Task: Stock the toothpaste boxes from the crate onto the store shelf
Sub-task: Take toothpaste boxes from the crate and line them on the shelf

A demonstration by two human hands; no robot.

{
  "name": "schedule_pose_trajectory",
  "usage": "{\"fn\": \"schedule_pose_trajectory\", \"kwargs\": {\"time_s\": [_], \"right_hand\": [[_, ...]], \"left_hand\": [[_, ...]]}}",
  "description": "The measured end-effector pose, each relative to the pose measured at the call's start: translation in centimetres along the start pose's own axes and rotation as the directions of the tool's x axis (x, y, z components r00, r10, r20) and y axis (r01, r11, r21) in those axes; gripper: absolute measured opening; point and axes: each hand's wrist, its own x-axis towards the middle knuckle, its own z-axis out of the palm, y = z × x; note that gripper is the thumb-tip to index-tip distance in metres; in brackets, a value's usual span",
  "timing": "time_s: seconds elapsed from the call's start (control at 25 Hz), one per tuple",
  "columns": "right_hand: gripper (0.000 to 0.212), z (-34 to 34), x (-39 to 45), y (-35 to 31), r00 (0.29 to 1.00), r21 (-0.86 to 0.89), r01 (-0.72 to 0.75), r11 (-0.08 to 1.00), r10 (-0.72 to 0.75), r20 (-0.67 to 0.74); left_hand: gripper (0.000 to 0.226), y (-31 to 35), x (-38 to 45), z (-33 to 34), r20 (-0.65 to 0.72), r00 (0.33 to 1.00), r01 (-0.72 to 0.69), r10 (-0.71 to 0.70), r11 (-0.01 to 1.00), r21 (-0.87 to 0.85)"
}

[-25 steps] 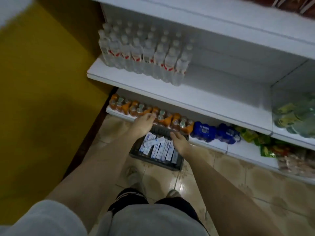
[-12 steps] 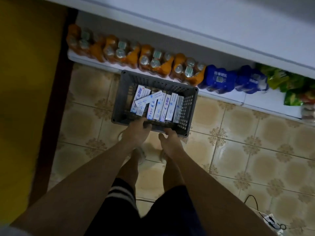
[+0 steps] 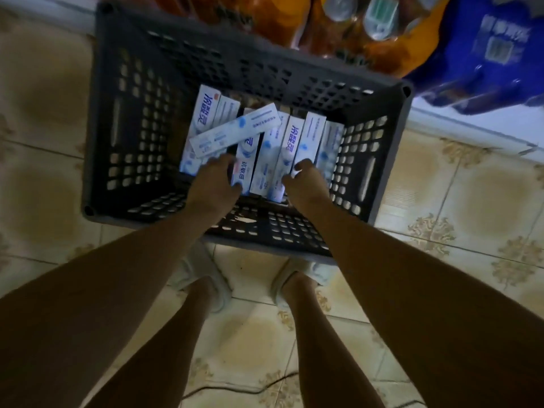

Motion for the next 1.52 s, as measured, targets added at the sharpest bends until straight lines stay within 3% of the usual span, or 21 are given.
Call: {"fn": "schedule_pose_trajectory", "kwargs": {"time_s": [0.16,0.28,0.48,0.56,0.64,0.72,0.88,0.92,1.04,1.24,1.4,1.52], "right_hand": [[0.048,3.2,6.2,-0.2,0.992,0.049,-0.052,0.997,0.057,-0.110],[0.049,5.2,7.8,0.1,0.980,0.097,-0.111,0.989,0.125,-0.153],[0.042,5.7,8.9,0.5,0.968,0.108,-0.119,0.987,0.139,-0.207],[0.040,5.1,8.6,0.4,0.965,0.170,-0.134,0.976,0.167,-0.200],[0.036,4.1,7.7,0.3,0.960,0.190,-0.127,0.974,0.169,-0.225],[0.033,2.9,5.9,0.2,0.967,0.208,-0.103,0.973,0.147,-0.207],[0.029,0.4,1.9,-0.5,0.993,0.379,-0.093,0.921,0.112,-0.030],[0.026,-0.2,0.9,-1.0,0.993,0.427,-0.110,0.898,0.117,0.010],[0.031,-1.4,-1.6,-2.2,0.987,0.533,-0.161,0.830,0.147,0.070],[0.019,-2.9,-5.3,-3.8,0.985,0.601,-0.173,0.780,0.134,0.109],[0.020,-5.6,-9.2,-5.6,0.990,0.622,-0.140,0.771,0.114,0.081],[0.024,-8.7,-13.7,-7.4,0.994,0.623,-0.111,0.775,0.077,0.081]], "left_hand": [[0.061,-1.9,7.1,0.1,-0.229,0.972,-0.012,0.045,0.990,0.140],[0.069,-3.3,10.6,0.2,-0.199,0.980,0.029,0.012,0.979,0.202],[0.063,-3.4,12.0,0.9,-0.137,0.989,0.003,0.059,0.911,0.413],[0.061,-3.7,11.8,1.0,-0.072,0.996,-0.023,0.047,0.952,0.304],[0.055,-3.7,10.8,0.7,0.051,0.998,0.033,-0.029,0.996,-0.080],[0.047,-3.2,9.1,0.0,0.183,0.976,0.185,-0.121,0.902,-0.389],[0.042,-1.2,5.5,-2.3,0.261,0.946,0.322,-0.193,0.666,-0.673],[0.041,-0.9,4.5,-2.9,0.269,0.944,0.330,-0.193,0.622,-0.710],[0.042,0.1,1.1,-4.4,0.375,0.919,0.362,-0.120,0.632,-0.685],[0.034,1.7,-3.0,-7.0,0.536,0.841,0.520,-0.068,0.372,-0.769],[0.037,3.3,-6.4,-9.9,0.506,0.861,0.487,-0.050,0.366,-0.793],[0.059,5.3,-9.6,-12.9,0.497,0.867,0.450,0.023,0.392,-0.803]]}}
